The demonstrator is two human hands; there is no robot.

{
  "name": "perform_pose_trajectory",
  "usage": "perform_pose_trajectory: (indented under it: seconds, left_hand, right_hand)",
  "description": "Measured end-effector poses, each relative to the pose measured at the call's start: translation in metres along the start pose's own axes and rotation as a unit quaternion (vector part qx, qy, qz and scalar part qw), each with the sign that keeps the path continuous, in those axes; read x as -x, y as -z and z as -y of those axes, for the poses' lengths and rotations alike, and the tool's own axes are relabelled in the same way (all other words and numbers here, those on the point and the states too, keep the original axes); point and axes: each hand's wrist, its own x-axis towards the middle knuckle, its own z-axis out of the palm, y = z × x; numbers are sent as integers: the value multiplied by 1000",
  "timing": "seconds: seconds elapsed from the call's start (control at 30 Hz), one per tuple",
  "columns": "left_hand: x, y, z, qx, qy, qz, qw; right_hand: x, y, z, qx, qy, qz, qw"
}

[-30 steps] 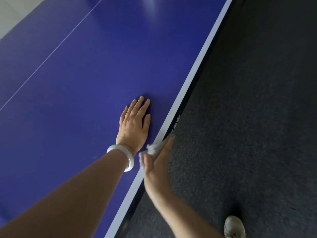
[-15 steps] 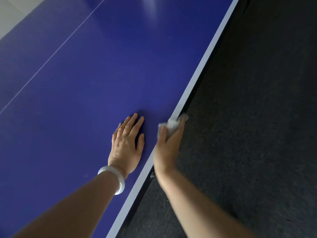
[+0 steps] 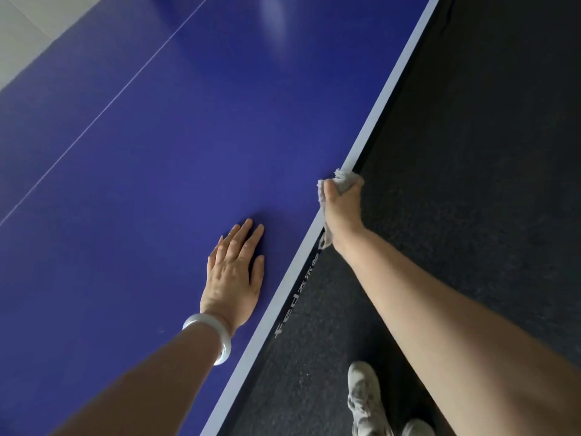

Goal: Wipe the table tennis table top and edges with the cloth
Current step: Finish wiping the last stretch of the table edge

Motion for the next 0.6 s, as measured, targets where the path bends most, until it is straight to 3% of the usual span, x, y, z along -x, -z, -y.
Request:
perform_pose_trajectory:
  seconds: [0.2, 0.33, 0.43, 0.5, 0.6]
  left_hand:
    - [1, 5, -3, -9, -1, 12, 1000]
    - [-1, 6, -3, -14, 7, 24, 1000]
    - [0, 10, -7, -14, 17, 36, 999]
    - [1, 14, -12, -12, 27, 50, 998]
    - [-4, 21, -24, -21, 59, 80, 995]
  right_hand:
    - [76, -20, -15, 2, -33, -76, 997]
    - [141, -11, -25, -40, -191, 13, 981]
    - [140, 17, 11, -25, -278, 86, 956]
    - [129, 39, 44, -67, -261, 132, 954]
    - [113, 64, 92, -88, -254, 132, 954]
